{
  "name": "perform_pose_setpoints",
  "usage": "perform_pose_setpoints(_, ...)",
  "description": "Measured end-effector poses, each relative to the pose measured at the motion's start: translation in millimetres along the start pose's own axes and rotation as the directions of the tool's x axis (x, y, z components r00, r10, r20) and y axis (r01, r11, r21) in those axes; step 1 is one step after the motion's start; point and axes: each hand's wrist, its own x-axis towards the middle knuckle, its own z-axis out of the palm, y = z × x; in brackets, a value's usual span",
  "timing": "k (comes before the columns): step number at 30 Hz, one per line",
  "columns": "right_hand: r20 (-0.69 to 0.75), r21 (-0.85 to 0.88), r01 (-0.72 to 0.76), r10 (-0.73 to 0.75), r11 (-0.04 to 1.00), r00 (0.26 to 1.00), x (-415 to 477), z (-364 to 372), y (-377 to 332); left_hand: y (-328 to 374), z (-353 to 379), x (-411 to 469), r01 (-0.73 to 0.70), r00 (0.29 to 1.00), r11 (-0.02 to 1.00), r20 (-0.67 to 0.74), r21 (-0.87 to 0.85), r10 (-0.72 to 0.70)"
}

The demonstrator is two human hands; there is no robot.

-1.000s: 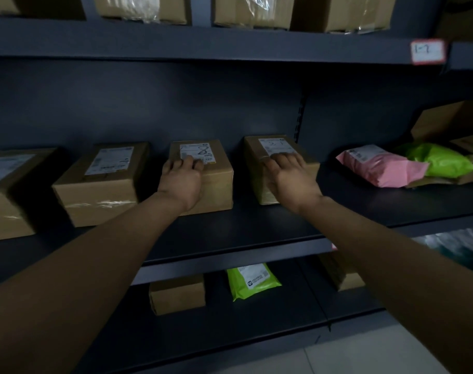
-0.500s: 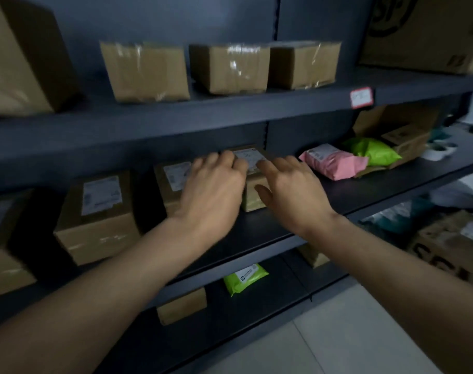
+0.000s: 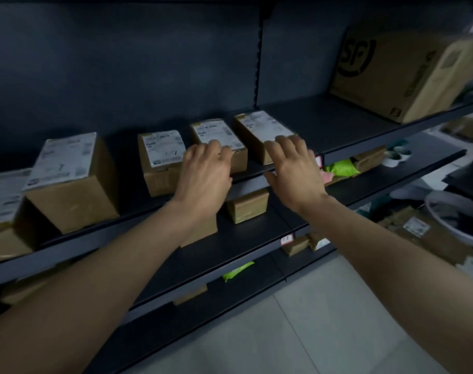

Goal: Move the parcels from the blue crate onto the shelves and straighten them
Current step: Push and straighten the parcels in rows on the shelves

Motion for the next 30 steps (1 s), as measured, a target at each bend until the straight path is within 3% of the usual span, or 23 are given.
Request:
perform_pose_setpoints(11, 0.345, 0.023, 0.008, -0.016, 1.0, 0.939, 68, 19, 51, -2, 18, 54, 0.062, 0.977, 0.993, 0.198, 0.096, -0.08)
perform_pose_setpoints(16, 0.37, 0.09, 0.067, -0.096, 0.994, 0.924, 95, 33, 60, -4, 27, 77, 0.119, 0.962, 0.986, 0.232, 0.12, -0.145)
perform_pose_setpoints(30, 0.362, 0.055, 0.107, -0.119, 0.993, 0.924, 158, 62, 68, -16, 52, 125, 0.202, 0.935, 0.959, 0.254, 0.197, -0.249)
